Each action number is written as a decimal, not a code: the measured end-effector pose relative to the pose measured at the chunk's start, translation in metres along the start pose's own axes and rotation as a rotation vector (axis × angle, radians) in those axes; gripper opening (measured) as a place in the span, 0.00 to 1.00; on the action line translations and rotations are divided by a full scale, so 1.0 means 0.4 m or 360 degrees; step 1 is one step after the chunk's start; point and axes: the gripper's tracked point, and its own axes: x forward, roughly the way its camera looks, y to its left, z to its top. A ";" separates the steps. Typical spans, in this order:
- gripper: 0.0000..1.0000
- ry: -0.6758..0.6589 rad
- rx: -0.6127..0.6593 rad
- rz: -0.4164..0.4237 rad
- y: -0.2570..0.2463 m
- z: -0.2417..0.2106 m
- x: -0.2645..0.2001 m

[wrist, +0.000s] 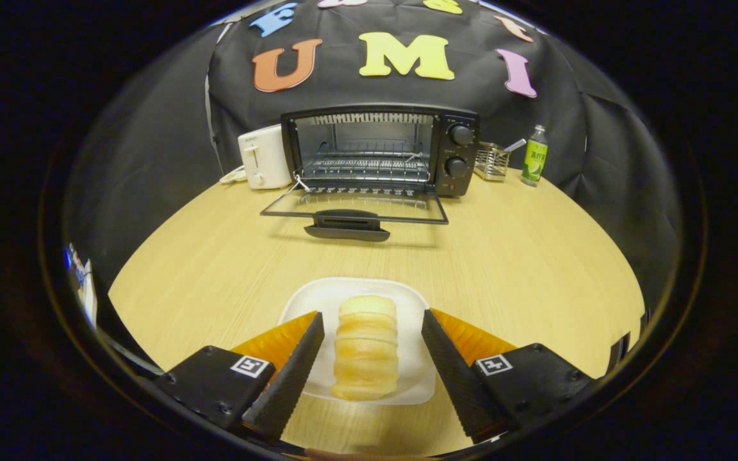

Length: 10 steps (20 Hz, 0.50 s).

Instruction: Open the toaster oven, put the food inside, and close the toaster oven door.

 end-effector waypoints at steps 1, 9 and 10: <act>1.00 0.0000 -0.0001 0.0012 0.005 -0.006 0.002; 0.88 -0.0023 0.0012 -0.0020 0.000 -0.045 0.022; 0.84 -0.0021 0.0012 -0.0023 0.000 -0.048 0.029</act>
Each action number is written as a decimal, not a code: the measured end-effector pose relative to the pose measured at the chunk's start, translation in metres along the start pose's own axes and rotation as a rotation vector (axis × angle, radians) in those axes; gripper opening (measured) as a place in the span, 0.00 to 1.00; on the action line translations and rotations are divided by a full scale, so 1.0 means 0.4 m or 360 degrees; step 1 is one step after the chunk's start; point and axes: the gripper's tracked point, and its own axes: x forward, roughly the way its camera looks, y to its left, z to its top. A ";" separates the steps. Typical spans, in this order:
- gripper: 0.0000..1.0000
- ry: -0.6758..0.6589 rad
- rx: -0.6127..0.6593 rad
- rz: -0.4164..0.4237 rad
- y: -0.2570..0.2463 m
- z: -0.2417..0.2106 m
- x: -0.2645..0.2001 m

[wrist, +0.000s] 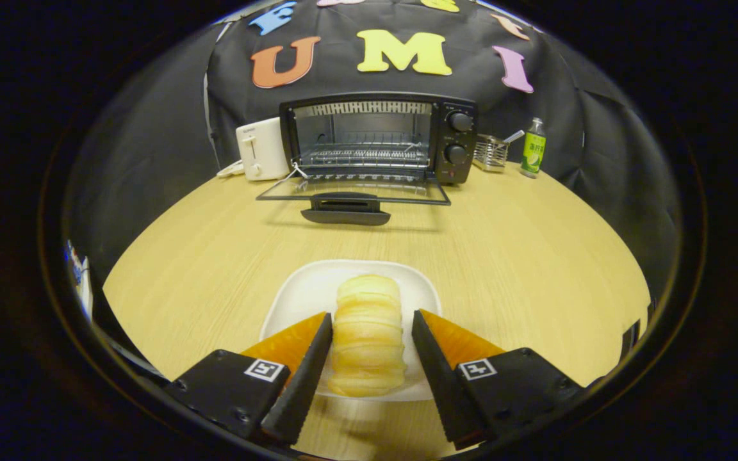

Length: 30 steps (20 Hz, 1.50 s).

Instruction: Open the toaster oven, put the food inside, and close the toaster oven door.

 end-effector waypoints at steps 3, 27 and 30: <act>0.73 -0.0037 0.0021 0.0030 0.015 0.006 -0.006; 0.68 -0.0856 0.0809 0.0654 0.096 0.550 0.063; 0.68 -0.0791 0.0818 0.0703 0.104 0.571 0.148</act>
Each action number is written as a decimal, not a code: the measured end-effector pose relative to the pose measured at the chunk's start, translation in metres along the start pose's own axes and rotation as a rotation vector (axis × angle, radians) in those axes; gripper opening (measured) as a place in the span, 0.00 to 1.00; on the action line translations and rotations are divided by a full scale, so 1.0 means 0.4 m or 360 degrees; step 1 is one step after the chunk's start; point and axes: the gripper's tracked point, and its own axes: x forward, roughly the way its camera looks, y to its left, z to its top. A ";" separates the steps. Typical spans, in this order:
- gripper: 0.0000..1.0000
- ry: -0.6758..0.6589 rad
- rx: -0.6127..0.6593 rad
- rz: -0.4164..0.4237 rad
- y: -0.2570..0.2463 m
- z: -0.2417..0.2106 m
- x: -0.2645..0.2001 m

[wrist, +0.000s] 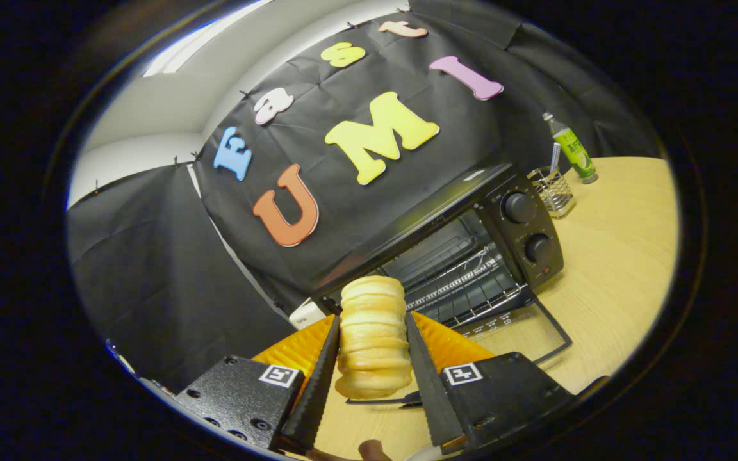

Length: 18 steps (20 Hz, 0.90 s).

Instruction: Open the toaster oven, put the food inside, and close the toaster oven door.

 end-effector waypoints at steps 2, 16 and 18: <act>0.68 0.0080 0.0001 -0.0040 -0.028 -0.020 0.050; 0.69 0.0049 0.0359 -0.0209 -0.189 0.075 0.313; 0.70 0.0022 0.0331 -0.0194 -0.187 0.080 0.319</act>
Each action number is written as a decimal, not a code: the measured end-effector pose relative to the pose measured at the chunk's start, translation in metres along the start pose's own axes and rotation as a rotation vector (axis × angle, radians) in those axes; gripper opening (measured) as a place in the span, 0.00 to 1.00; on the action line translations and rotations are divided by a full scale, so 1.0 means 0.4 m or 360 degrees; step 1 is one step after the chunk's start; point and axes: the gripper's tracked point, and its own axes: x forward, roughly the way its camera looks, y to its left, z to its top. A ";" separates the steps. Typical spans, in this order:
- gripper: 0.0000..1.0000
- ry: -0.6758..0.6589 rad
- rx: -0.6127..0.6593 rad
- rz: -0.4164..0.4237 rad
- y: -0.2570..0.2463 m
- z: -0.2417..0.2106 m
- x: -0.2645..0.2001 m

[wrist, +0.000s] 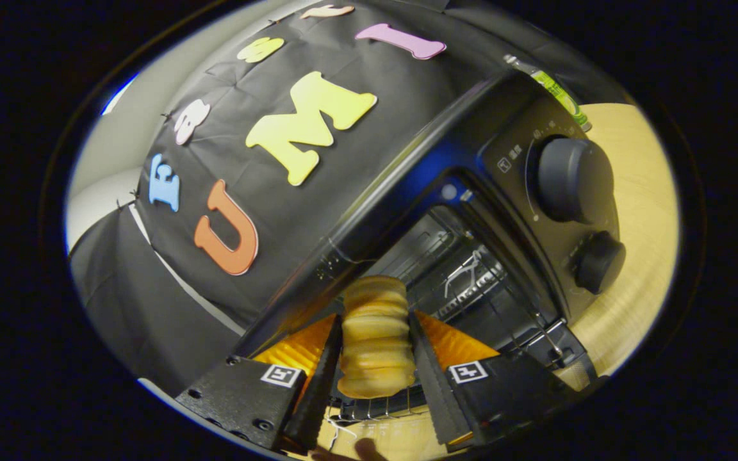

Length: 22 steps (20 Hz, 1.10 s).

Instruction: Open the toaster oven, put the food inside, and close the toaster oven door.

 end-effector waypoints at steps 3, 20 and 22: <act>0.89 -0.0040 -0.0023 -0.0006 -0.014 0.000 -0.001; 0.94 0.0102 -0.0077 -0.0158 -0.012 -0.046 -0.307; 0.95 0.0168 -0.0127 -0.0166 0.002 -0.085 -0.358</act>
